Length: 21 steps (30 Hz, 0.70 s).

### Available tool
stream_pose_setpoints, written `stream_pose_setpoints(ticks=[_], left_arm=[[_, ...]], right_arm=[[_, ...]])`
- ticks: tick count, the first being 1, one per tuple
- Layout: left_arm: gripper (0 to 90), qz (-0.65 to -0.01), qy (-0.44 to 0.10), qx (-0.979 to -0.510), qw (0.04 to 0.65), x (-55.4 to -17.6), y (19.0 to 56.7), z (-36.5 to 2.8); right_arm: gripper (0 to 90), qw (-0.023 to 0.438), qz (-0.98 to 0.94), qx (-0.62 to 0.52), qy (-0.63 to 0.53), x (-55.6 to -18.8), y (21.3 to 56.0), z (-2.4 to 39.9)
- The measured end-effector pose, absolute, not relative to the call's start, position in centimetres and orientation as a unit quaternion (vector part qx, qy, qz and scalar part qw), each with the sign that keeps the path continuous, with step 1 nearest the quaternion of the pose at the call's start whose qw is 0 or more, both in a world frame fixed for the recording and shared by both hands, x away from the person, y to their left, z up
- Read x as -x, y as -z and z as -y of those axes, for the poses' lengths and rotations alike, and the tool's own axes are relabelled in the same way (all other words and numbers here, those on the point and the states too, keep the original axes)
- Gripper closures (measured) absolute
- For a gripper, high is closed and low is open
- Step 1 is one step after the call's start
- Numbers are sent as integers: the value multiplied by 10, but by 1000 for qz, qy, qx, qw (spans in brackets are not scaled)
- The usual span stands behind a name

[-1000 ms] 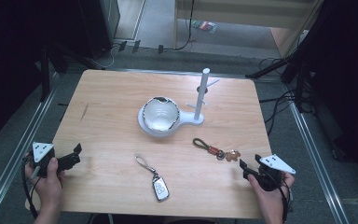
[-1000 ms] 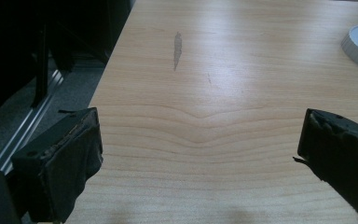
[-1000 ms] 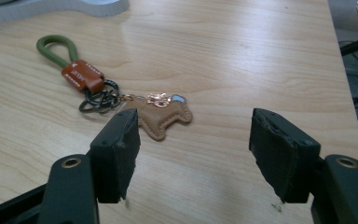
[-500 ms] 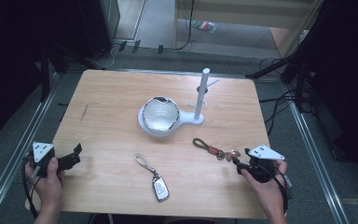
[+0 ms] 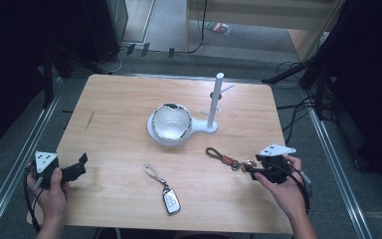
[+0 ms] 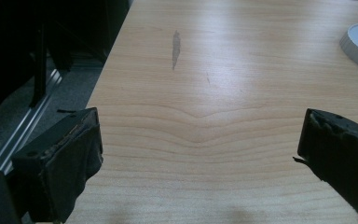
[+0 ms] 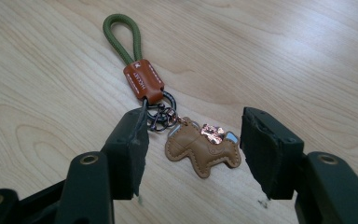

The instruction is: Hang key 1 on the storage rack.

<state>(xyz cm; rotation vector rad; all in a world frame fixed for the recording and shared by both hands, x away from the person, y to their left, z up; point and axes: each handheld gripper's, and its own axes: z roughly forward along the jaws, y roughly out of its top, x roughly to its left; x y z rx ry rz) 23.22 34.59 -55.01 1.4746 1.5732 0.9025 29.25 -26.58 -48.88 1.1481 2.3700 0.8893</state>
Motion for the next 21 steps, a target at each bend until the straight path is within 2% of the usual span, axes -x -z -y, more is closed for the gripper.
stream_pose_setpoints(ticks=[21], left_arm=[[1, -619, -354, -582, 391, -233, 550, -346]], right_arm=[[426, 135, -896, -351, -237, -325, 480, 237]])
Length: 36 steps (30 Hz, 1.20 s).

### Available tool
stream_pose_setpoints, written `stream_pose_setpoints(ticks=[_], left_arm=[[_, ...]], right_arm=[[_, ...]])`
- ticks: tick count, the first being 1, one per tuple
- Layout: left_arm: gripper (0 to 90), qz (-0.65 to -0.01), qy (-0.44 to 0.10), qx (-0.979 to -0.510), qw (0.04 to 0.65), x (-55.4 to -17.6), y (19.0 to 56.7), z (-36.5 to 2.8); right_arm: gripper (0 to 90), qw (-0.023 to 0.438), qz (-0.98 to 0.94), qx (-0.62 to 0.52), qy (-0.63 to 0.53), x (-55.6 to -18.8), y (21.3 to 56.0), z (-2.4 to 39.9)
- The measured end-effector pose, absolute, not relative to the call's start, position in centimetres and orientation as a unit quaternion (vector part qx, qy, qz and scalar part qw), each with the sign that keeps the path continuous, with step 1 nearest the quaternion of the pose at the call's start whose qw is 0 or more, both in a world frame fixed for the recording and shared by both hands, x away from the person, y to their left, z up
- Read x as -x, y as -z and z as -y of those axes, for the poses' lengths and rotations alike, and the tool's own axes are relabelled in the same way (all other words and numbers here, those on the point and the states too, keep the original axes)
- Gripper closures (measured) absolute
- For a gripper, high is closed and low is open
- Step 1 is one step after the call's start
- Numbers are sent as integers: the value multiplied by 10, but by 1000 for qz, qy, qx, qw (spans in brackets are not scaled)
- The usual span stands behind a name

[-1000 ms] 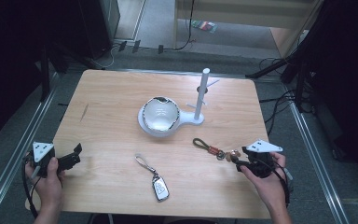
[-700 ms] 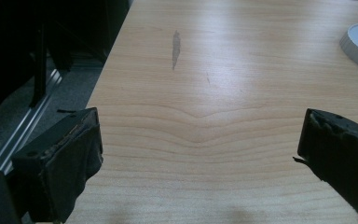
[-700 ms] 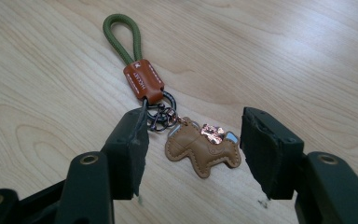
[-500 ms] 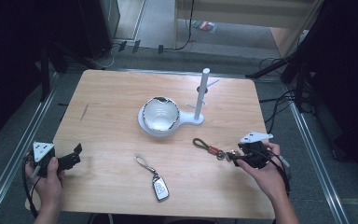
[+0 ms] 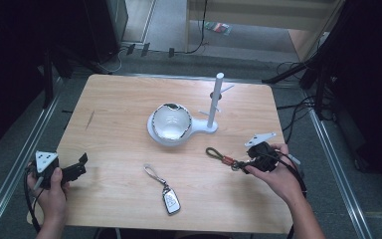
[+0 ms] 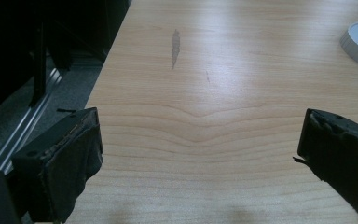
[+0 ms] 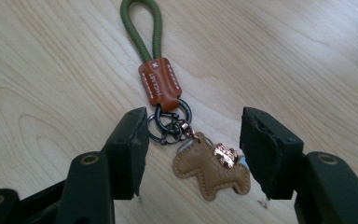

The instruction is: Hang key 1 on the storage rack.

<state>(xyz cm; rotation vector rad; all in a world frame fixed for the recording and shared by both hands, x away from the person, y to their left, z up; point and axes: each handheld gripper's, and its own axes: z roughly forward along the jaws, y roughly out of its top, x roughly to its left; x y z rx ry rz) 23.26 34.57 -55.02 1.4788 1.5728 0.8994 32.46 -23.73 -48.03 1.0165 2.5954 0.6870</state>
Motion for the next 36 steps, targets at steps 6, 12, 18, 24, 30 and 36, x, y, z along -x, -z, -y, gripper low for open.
stream_pose_setpoints(ticks=[6, 12, 18, 24, 30, 36], left_arm=[[1, -619, -353, -582, 391, -233, 550, -346], [1, -620, -352, -582, 391, -233, 550, -346], [1, -620, -351, -582, 391, -233, 550, -346], [1, -620, -351, -583, 392, -233, 550, -346], [1, -620, -351, -584, 389, -233, 550, -346], [1, -619, -352, -583, 391, -233, 550, -346]], right_arm=[[415, 128, -915, -325, -203, -334, 477, 220], [395, 110, -928, -303, -189, -341, 475, 206], [331, 88, -937, -292, -170, -349, 484, 192], [333, 88, -939, -289, -165, -351, 487, 185], [424, 92, -942, -282, -160, -355, 490, 181], [538, 67, -946, -279, -149, -362, 493, 179]])
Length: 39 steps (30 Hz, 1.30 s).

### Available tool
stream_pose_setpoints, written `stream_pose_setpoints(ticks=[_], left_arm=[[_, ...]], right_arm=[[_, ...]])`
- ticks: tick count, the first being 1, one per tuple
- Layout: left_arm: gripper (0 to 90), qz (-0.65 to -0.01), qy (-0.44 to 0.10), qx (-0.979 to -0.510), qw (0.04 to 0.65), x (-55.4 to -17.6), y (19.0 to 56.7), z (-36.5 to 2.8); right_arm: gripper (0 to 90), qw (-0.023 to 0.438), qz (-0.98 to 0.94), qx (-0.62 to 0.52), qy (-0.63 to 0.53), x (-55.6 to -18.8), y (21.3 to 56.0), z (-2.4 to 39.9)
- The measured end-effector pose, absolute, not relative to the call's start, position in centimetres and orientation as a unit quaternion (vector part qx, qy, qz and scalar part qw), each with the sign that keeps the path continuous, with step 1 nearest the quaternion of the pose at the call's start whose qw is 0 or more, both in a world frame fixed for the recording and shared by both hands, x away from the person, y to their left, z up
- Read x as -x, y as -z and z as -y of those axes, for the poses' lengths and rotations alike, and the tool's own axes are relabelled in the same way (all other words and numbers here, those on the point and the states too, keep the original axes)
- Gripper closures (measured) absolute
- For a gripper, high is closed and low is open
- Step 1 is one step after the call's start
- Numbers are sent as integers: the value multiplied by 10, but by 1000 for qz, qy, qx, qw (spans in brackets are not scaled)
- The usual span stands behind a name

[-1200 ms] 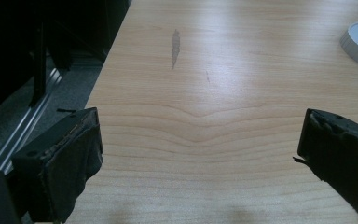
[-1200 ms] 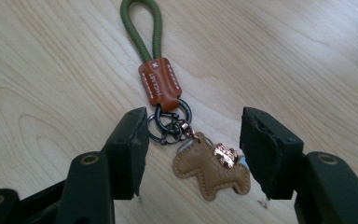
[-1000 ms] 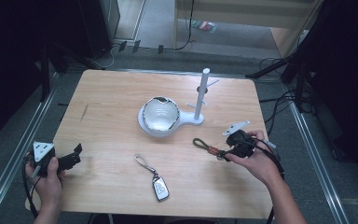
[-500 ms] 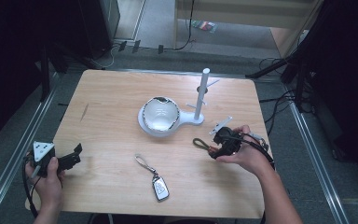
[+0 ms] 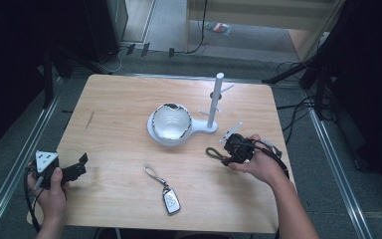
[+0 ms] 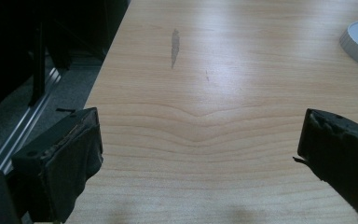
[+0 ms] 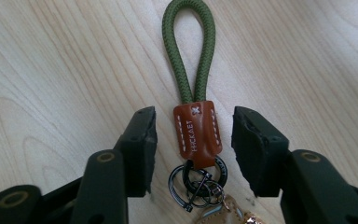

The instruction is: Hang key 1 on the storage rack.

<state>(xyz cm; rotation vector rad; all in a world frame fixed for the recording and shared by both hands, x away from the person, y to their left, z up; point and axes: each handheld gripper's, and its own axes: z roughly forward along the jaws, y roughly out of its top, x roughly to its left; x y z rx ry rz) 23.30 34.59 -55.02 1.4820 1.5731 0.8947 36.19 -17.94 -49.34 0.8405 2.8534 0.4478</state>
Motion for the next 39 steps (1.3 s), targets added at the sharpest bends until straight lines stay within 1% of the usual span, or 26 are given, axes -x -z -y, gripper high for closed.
stream_pose_setpoints(ticks=[3, 10, 21, 29, 39], left_arm=[[1, -619, -351, -584, 390, -233, 550, -346], [1, -619, -351, -584, 390, -233, 550, -346], [1, -619, -351, -584, 389, -233, 550, -346], [1, -620, -352, -584, 389, -233, 550, -345], [1, -619, -352, -585, 388, -233, 550, -345]], right_arm=[[549, 61, -949, -276, -136, -363, 495, 178], [586, 64, -956, -262, -115, -366, 500, 177], [655, 50, -954, -277, -102, -369, 506, 177], [674, 39, -952, -284, -104, -370, 506, 179], [692, 52, -941, -312, -119, -365, 507, 180]])
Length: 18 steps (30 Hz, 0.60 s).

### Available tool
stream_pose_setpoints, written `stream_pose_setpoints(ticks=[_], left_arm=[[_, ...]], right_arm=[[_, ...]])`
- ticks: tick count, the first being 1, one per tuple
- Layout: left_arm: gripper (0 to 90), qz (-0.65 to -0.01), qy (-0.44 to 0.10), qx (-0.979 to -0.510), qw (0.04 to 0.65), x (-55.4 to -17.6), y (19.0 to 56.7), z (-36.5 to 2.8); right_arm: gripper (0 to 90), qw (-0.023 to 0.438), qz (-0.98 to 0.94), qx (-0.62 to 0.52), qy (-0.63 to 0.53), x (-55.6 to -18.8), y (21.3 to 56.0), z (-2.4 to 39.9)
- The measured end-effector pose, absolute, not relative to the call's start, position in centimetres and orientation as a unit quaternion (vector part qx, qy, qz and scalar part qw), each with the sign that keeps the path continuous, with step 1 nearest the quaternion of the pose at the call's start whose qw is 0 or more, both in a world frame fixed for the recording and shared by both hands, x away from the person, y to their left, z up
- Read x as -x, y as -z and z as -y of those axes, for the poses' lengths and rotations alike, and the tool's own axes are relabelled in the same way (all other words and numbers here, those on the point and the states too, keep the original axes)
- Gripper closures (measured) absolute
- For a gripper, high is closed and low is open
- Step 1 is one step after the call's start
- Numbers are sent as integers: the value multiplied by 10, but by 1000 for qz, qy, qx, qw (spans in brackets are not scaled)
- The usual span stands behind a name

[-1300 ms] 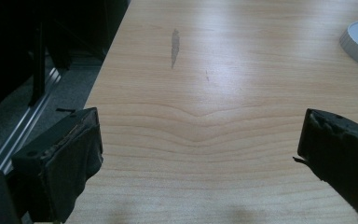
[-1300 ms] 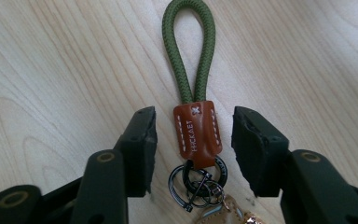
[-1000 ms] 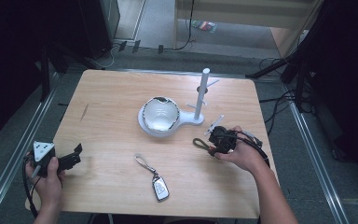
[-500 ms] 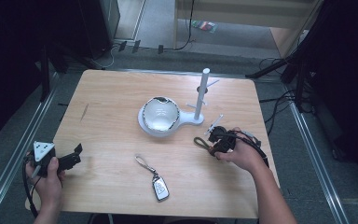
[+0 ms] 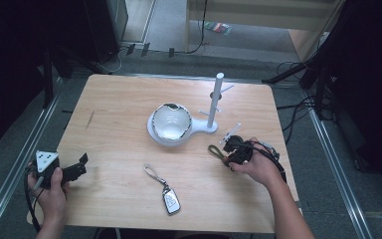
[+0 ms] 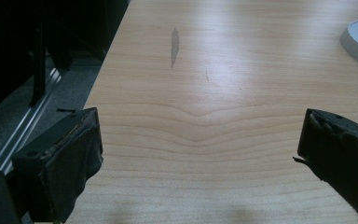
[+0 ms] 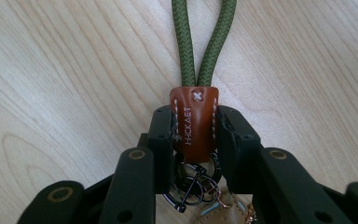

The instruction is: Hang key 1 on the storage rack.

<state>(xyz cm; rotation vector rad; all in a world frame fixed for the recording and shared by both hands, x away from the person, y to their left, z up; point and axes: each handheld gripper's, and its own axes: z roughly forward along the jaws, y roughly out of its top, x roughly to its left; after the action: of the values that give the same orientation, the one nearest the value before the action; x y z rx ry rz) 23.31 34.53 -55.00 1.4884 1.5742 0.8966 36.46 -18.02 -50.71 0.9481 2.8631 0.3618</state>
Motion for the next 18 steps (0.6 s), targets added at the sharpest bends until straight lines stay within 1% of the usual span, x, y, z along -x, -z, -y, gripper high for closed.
stream_pose_setpoints(ticks=[5, 12, 18], left_arm=[[1, -618, -353, -585, 387, -233, 550, -345], [1, -618, -355, -586, 387, -233, 550, -345], [1, -617, -355, -586, 387, -233, 550, -345]], right_arm=[[694, 61, -934, -325, -137, -361, 506, 186], [694, 78, -917, -346, -184, -358, 492, 196], [694, 90, -908, -358, -197, -358, 487, 204]])
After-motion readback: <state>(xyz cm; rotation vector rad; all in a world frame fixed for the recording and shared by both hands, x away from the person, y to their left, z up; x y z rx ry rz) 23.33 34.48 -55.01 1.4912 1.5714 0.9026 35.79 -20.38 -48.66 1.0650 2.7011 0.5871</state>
